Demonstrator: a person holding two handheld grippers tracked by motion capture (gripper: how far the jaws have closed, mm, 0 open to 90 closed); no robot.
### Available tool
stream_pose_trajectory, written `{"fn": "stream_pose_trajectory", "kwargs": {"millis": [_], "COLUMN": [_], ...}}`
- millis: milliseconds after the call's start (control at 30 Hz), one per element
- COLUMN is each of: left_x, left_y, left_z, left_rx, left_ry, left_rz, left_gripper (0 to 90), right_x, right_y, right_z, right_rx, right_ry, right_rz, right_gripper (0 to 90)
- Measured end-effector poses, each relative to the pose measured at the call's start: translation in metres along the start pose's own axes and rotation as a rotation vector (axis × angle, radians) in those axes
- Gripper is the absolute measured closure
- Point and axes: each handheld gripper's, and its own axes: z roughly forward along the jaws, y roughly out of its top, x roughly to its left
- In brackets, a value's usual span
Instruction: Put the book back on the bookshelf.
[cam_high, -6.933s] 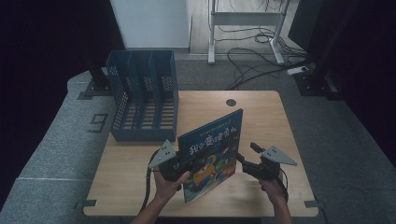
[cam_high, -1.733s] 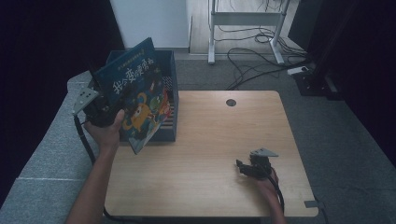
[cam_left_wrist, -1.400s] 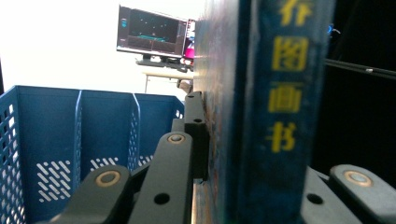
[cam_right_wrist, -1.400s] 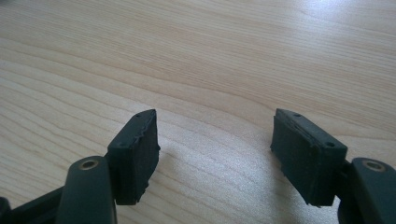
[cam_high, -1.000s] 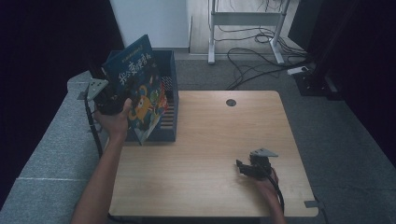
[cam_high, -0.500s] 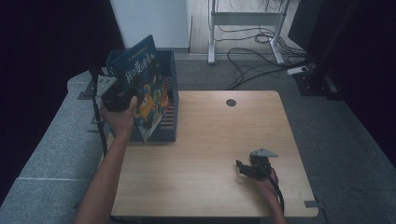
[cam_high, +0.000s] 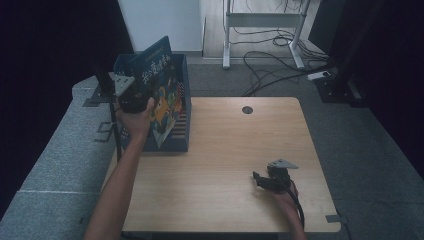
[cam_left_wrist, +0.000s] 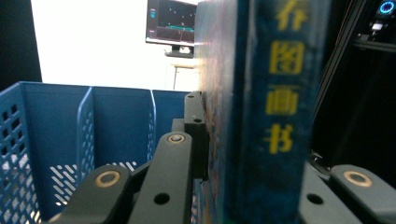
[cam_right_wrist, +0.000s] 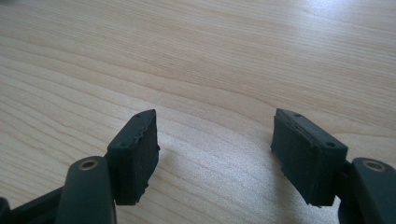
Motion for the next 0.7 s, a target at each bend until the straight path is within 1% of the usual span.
{"fn": "stream_pose_trajectory", "kwargs": {"millis": [67,167,200,333,433,500,600,700], "left_x": [0.000,0.000,0.000,-0.001,-0.001,0.000,0.002,0.003], "left_y": [-0.002,-0.003,-0.003,-0.003,-0.003,-0.003,-0.002,-0.003], "left_z": [0.003,0.009,0.011,0.019,0.023,0.025,0.028,0.031], "left_rx": [0.005,0.004,0.003,-0.002,-0.012,-0.021,-0.030,-0.030], "left_ry": [0.002,0.008,0.012,0.026,0.035,0.035,0.039,0.043], "left_rz": [-0.009,-0.007,-0.003,0.035,0.044,0.039,0.016,0.018], "left_gripper": [82.2,82.2,82.2,82.2,82.2,82.2,82.2,82.2], "right_x": [0.000,0.000,0.000,0.000,0.000,0.000,0.000,0.000], "right_y": [0.000,0.000,0.000,-0.001,-0.001,-0.001,-0.001,-0.002], "right_z": [0.000,0.000,0.000,-0.001,-0.001,-0.001,-0.001,-0.001], "right_rx": [-0.002,-0.002,-0.002,-0.003,-0.007,-0.006,-0.006,-0.006], "right_ry": [-0.001,-0.002,-0.002,-0.003,-0.003,-0.002,-0.004,-0.006], "right_rz": [0.002,0.005,0.007,0.008,0.008,0.012,0.010,0.009], "right_gripper": [31.1,31.5,31.5,31.5,31.5,31.5,31.5,31.4]}}
